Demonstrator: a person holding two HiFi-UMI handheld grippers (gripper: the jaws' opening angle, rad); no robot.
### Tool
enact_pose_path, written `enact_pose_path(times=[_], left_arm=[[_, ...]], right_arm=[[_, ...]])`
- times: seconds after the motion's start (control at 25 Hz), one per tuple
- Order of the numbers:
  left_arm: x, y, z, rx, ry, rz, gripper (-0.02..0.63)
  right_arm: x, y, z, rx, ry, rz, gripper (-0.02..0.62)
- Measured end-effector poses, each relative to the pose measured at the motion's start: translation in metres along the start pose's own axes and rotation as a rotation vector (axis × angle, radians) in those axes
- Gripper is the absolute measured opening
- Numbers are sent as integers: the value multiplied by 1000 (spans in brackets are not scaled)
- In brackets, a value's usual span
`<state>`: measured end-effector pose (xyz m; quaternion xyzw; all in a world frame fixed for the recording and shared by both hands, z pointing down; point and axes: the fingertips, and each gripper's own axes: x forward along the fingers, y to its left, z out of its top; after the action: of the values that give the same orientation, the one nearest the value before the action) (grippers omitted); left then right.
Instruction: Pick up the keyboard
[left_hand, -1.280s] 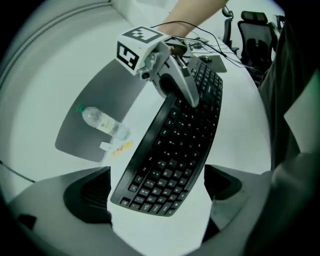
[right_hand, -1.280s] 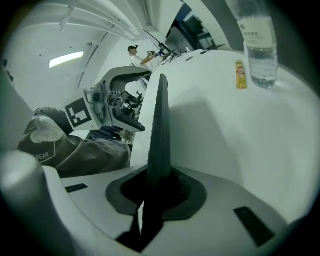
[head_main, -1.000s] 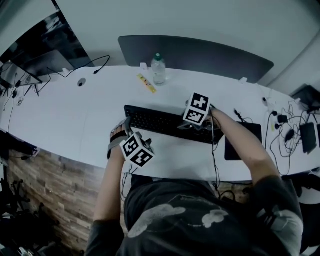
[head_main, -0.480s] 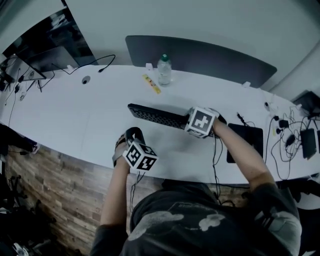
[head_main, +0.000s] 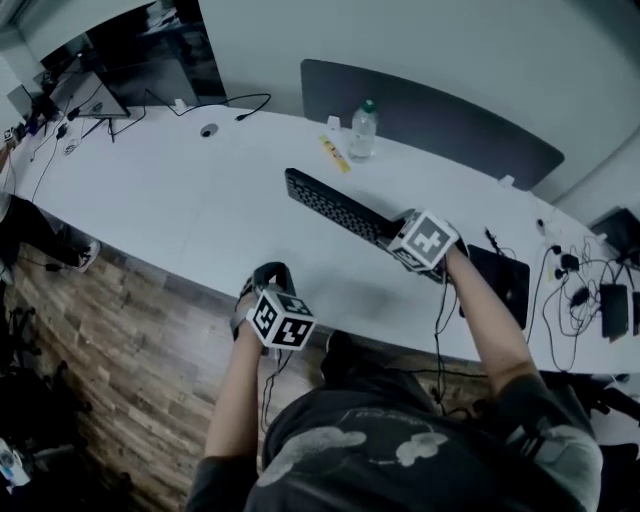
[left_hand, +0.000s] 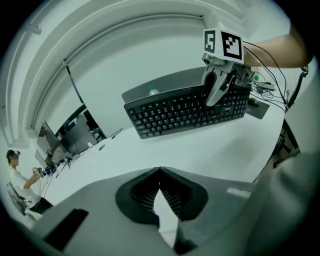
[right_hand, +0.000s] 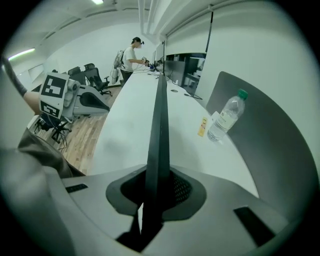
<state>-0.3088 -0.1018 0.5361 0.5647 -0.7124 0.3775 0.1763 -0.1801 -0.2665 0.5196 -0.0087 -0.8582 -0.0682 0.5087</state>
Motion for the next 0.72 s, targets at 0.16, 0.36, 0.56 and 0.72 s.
enact_pose_path(times=[0.16, 0.36, 0.56, 0.72], left_arm=[[-42, 0, -18, -122, -67, 25, 2], [-98, 0, -49, -216, -117, 108, 2], [-149, -11, -84, -274, -132, 157, 2], [-183, -25, -108, -306, -150, 183, 2]], right_arm=[[-15, 33, 0, 3, -33, -9, 63], [-33, 78, 5, -2, -87, -33, 63], [-50, 131, 4, -36, -116, -37, 63], [-64, 177, -2, -53, -125, -25, 63]])
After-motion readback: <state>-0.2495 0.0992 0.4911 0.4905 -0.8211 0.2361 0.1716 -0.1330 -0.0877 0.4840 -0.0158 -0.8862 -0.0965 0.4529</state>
